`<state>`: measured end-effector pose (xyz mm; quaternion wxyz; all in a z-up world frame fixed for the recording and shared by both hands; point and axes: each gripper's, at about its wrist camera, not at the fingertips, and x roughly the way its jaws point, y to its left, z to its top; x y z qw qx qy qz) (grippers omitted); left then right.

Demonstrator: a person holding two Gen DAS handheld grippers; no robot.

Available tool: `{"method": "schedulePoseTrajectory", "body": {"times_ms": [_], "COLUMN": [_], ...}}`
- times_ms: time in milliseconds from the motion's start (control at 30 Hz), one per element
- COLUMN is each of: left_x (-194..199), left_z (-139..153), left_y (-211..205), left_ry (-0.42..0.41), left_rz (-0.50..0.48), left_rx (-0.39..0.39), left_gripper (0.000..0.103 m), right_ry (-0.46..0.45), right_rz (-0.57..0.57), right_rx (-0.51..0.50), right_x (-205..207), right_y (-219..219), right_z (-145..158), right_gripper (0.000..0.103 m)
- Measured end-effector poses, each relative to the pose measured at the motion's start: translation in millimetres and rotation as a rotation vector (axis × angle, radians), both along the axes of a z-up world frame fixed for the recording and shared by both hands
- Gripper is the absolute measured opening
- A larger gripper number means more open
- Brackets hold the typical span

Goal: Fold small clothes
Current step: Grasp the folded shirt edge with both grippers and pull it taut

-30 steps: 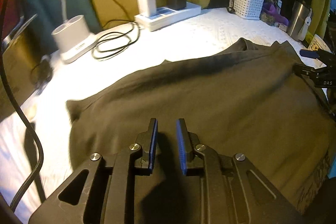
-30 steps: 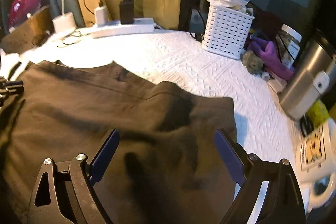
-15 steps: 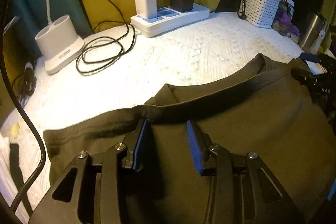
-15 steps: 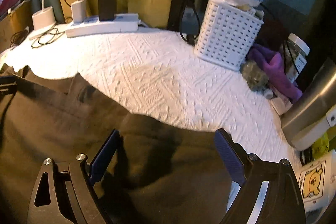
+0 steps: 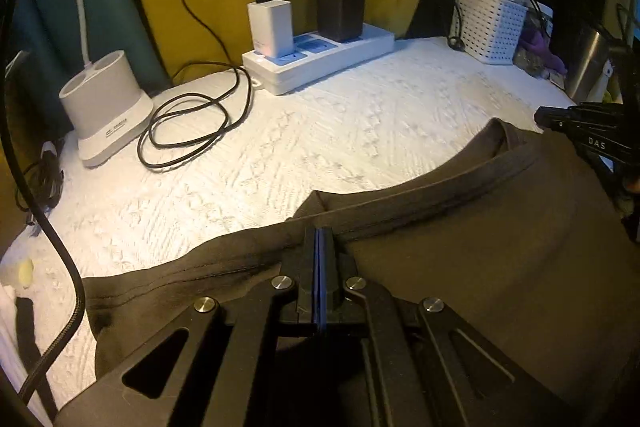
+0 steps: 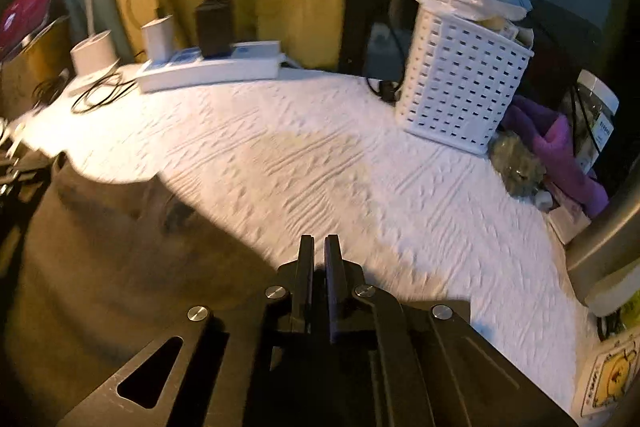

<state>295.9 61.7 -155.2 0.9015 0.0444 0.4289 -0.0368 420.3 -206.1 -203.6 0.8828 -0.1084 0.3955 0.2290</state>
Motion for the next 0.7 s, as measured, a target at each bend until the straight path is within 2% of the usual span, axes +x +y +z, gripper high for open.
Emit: {"method": "schedulePoseTrajectory", "body": {"times_ms": [67,200,433,700], "left_x": [-0.3,1.3,-0.9,-32.4], "left_z": [0.4,1.0,2.0,23.1], "left_y": [2.8,10.4,9.5,5.6], "left_ry": [-0.003,-0.003,0.009,0.004], "left_rz": [0.015,0.049,0.057,0.054], "left_rx": [-0.001,-0.001,0.019,-0.029], "left_gripper": [0.000,0.000,0.000,0.000], "right_ry": [-0.003,-0.003,0.012,0.018], "right_rz": [-0.005,-0.018,-0.059,-0.070], "right_rx": [0.017,-0.010,-0.034,-0.051], "right_x": [-0.7,-9.2,-29.8,-46.7], "right_y": [-4.4,-12.5,-29.6,-38.7], "right_z": [4.8,10.8,11.0,2.5], "right_gripper": [0.005,0.005,0.006,0.006]}}
